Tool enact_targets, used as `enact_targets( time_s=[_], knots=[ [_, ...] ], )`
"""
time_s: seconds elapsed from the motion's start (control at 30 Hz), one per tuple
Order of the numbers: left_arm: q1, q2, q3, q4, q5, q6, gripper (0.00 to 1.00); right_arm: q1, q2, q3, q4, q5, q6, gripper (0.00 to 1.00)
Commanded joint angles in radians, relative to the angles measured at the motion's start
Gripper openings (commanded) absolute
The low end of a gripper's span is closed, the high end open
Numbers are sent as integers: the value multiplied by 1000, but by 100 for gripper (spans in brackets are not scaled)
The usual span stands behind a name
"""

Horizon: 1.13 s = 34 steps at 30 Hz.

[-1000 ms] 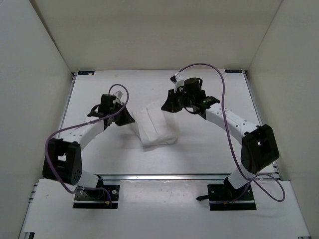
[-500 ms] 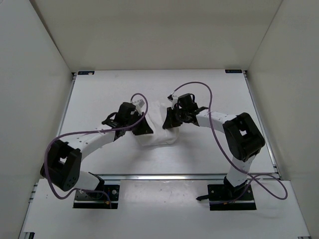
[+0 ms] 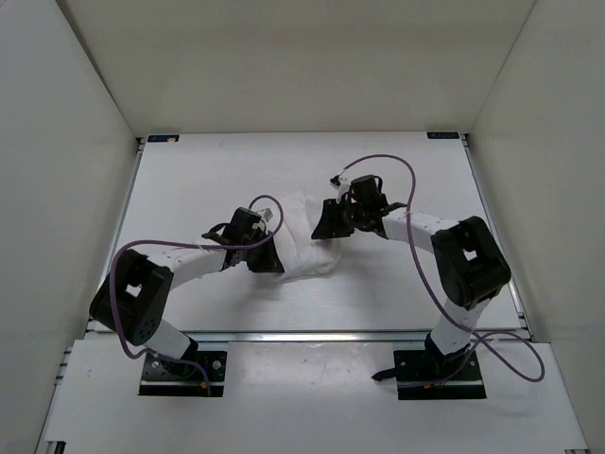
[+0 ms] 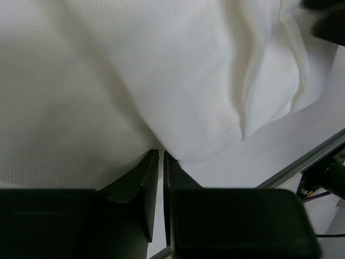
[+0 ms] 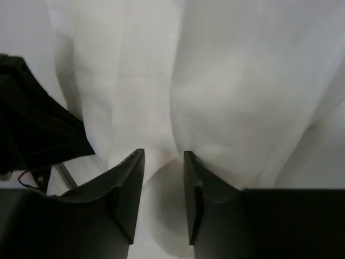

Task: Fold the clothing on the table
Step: Fold the skirt

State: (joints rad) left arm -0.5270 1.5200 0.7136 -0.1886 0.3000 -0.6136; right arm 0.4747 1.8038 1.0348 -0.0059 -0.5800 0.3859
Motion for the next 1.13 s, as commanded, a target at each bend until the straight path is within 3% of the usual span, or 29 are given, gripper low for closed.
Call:
enact_targets(
  time_s=[0.0, 0.03, 0.07, 0.13, 0.2, 0.23, 0.37, 0.5, 0.67, 0.8, 0.9, 1.1],
  knots=[
    [34, -70, 76, -34, -12, 43, 23, -45, -164, 30, 8, -8, -22, 35],
    [60, -86, 90, -50, -1, 61, 34, -48, -197, 68, -58, 17, -50, 54],
    [76, -99, 116, -81, 11, 64, 51, -62, -217, 97, -141, 17, -73, 64],
    [110, -127, 161, -141, 5, 106, 71, -79, -262, 149, -233, 57, -128, 88],
    [122, -155, 236, -240, -30, 150, 83, -100, -307, 165, -307, 106, -148, 99],
    [116, -170, 248, -259, -70, 191, 97, -108, -332, 172, -327, 149, -137, 99],
    [117, -187, 351, -434, -221, 296, 98, -146, -342, 231, -520, 385, -154, 99],
    [143, -153, 389, -583, -343, 362, 99, -137, -319, 225, -597, 462, -183, 100],
    [157, -142, 370, -633, -343, 405, 98, -96, -248, 289, -739, 621, -191, 99],
    [165, -172, 336, -641, -334, 408, 99, -108, -212, 294, -747, 591, -176, 100],
    [170, -181, 333, -652, -355, 419, 99, -149, -256, 248, -686, 487, -154, 99],
    [173, -161, 336, -680, -354, 426, 99, -163, -314, 182, -594, 430, -160, 99]
  ],
)
